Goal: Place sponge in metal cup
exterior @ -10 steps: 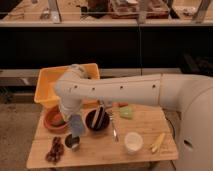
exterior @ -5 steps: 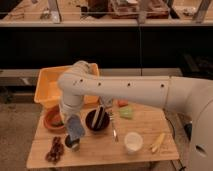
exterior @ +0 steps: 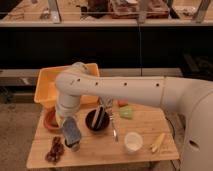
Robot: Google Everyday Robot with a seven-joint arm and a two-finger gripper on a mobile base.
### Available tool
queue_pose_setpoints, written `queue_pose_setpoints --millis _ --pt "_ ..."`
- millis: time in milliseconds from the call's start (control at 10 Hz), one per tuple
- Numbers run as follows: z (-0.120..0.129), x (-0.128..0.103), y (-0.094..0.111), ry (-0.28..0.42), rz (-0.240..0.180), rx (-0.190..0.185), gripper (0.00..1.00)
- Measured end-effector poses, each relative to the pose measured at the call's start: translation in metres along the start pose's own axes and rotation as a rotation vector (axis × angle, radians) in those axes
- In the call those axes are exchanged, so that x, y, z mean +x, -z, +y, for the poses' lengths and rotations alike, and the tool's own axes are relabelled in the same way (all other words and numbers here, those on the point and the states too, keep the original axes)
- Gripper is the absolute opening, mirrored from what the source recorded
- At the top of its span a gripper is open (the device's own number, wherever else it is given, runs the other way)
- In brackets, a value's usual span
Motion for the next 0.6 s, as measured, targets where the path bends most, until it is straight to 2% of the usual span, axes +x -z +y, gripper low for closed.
queue_pose_setpoints --millis 300,600 --pt "-0.006 -0.015 -0.023 0.013 -0.028 -0.036 0.00" --pt "-0.003 -0.027 -0.041 0.018 0.002 -0.091 0.00"
